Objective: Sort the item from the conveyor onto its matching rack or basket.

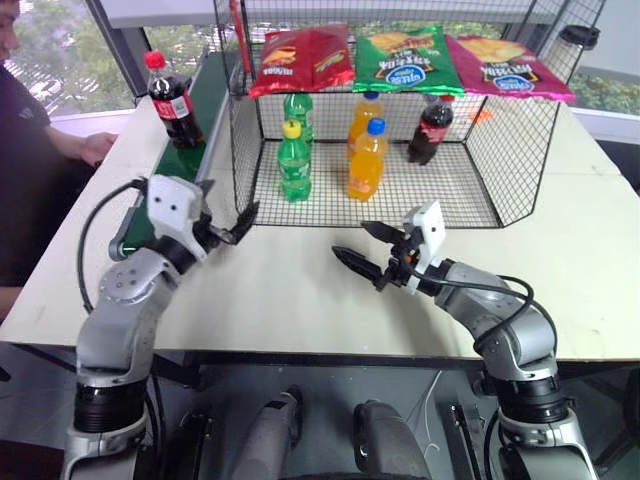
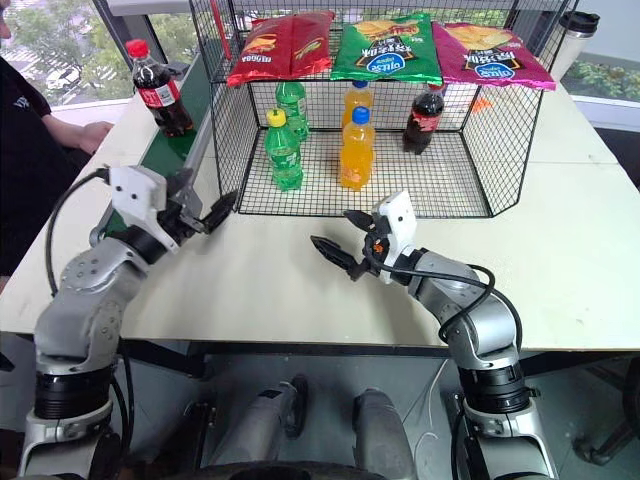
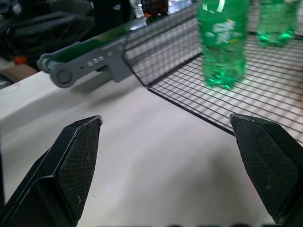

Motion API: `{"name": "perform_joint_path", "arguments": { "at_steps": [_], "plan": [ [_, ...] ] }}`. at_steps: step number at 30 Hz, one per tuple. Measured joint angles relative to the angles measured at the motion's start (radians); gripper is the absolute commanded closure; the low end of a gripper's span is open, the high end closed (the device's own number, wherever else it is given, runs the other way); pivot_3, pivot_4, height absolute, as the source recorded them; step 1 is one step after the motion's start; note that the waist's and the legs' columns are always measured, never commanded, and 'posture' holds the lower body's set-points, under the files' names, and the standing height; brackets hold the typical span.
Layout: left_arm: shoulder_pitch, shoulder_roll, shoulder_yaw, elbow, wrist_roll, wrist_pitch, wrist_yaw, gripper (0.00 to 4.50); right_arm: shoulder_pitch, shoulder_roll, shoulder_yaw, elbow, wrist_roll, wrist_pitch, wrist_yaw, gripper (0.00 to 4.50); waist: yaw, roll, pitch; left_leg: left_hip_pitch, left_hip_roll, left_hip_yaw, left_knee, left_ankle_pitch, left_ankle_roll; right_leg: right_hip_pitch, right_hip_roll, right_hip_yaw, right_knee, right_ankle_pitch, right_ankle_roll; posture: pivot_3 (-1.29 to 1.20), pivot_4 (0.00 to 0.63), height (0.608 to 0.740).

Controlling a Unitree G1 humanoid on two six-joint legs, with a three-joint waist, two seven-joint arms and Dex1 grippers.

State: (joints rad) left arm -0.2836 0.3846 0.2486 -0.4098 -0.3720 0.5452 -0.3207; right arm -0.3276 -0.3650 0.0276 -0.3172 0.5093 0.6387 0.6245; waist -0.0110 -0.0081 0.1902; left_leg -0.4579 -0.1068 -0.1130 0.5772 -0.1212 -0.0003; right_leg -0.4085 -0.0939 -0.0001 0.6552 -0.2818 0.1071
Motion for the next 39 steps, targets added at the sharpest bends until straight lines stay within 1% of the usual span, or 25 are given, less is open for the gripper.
{"name": "perform_joint_path", "arguments": {
  "at_steps": [5,8,11,19,31,34,36,39],
  "plan": [
    [-0.003,-0.010,0.128,0.009,-0.019,0.039,0.122,0.00,-0.011,-0.010,0.007,-0.006,0.016,0.011,0.016,0.03,0.000,0.000,0.000,0.000,0.000,0.000,0.000,0.000,0.000,0.000,0.000,0.000,0.000,0.000,0.000,0.00,0.150,0.738],
    [0.001,-0.008,0.182,0.048,-0.023,0.039,0.156,0.00,-0.019,-0.028,0.026,-0.033,0.016,0.003,0.048,0.03,0.001,0.000,0.000,0.000,0.000,0.000,0.000,0.000,0.000,0.000,0.000,0.000,0.000,0.000,0.000,0.00,0.150,0.738],
    [0.011,0.005,0.206,0.099,-0.022,0.033,0.160,0.00,-0.018,-0.037,0.041,-0.040,0.015,-0.011,0.070,0.03,0.001,0.000,0.000,0.000,0.000,0.000,0.000,0.000,0.000,0.000,0.000,0.000,0.000,0.000,0.000,0.00,0.150,0.738],
    [0.012,0.034,0.200,0.187,-0.017,-0.017,0.126,0.00,-0.018,-0.049,0.066,-0.041,-0.003,-0.037,0.089,0.03,0.002,-0.001,0.000,0.000,0.000,0.000,0.000,0.000,0.000,-0.001,0.000,0.000,-0.003,0.000,0.000,0.00,0.150,0.738],
    [0.005,0.047,0.127,0.286,0.022,-0.093,0.077,0.00,-0.018,-0.050,0.066,-0.041,-0.014,-0.037,0.082,0.03,0.001,-0.001,0.000,0.000,0.000,0.000,0.000,0.000,0.000,-0.001,0.000,0.000,-0.003,0.000,0.000,0.00,0.150,0.738],
    [0.010,0.046,0.122,0.295,0.032,-0.114,0.064,0.78,-0.019,-0.050,0.066,-0.041,-0.015,-0.037,0.080,0.00,0.002,-0.001,0.000,0.000,0.000,0.000,0.000,0.000,0.000,-0.001,0.000,0.000,-0.004,0.000,0.000,0.00,0.150,0.738],
    [0.015,0.043,0.124,0.295,0.018,-0.123,0.055,1.48,-0.022,-0.050,0.065,-0.041,-0.016,-0.037,0.079,0.00,0.003,-0.001,0.000,0.000,0.000,0.000,0.000,0.000,0.000,-0.001,0.000,0.000,-0.004,0.000,0.000,0.00,0.150,0.738],
    [0.015,0.041,0.139,0.294,-0.015,-0.114,0.059,1.48,-0.024,-0.052,0.065,-0.041,-0.016,-0.037,0.079,0.00,0.001,-0.001,0.000,0.000,0.000,-0.001,0.000,0.000,0.000,-0.001,0.000,0.000,-0.004,0.000,0.000,0.00,0.150,0.738]
  ]
}}
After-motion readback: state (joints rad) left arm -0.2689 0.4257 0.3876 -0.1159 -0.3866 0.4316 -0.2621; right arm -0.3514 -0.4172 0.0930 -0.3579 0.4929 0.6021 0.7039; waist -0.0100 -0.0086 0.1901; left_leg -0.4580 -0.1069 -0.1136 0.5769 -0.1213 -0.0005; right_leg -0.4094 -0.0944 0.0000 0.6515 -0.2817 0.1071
